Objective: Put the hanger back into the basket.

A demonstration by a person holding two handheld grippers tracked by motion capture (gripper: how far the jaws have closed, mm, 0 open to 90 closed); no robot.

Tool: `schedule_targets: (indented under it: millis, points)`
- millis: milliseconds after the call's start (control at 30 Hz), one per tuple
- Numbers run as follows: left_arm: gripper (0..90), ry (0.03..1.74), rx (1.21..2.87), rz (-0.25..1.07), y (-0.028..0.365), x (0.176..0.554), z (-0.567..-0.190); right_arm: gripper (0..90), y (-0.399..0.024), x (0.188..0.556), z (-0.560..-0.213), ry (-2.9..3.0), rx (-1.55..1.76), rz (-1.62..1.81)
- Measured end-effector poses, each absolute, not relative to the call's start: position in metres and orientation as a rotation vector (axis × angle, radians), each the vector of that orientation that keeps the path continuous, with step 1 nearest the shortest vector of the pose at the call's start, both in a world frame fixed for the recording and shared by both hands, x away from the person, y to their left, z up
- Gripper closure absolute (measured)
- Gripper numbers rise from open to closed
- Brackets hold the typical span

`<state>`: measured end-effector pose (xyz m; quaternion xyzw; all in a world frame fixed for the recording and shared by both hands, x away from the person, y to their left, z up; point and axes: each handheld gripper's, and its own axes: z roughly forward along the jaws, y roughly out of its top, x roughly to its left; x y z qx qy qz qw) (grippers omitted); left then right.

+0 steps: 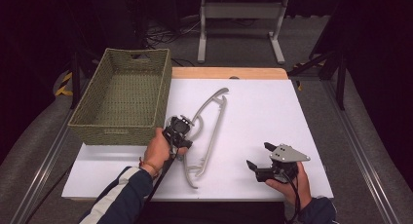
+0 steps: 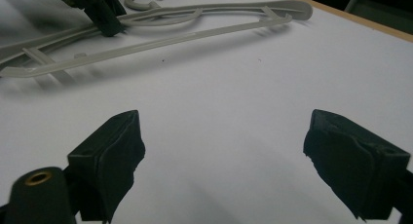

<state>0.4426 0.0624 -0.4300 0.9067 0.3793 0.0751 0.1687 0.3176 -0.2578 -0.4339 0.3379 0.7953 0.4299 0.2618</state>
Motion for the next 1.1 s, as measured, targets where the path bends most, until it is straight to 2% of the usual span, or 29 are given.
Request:
schedule_targets:
  millis: [100, 300, 467, 667, 767, 1100]
  points:
    - [63.6, 1.047, 2.630, 0.207, 0.057, 0.446, -0.428, 13.7, -0.259, 0.319, -0.435, 2.162, 0.940, 1.155]
    - [76.5, 1.010, 2.600, 0.216, 0.059, 0.441, -0.430, 13.7, -0.261, 0.320, -0.436, 2.167, 0.956, 1.157]
    - [77.9, 0.923, 2.663, 0.264, 0.054, 0.441, -0.429, 13.7, -0.261, 0.320, -0.434, 2.160, 0.950, 1.163]
    - [78.3, 0.903, 2.653, 0.297, 0.053, 0.438, -0.430, 13.7, -0.262, 0.321, -0.435, 2.162, 0.956, 1.164]
    - [81.7, 0.868, 2.627, 0.341, 0.054, 0.433, -0.433, 13.7, -0.263, 0.321, -0.435, 2.161, 0.953, 1.164]
    - [81.9, 0.853, 2.498, 0.477, 0.059, 0.427, -0.431, 13.6, -0.265, 0.319, -0.433, 2.142, 0.937, 1.176]
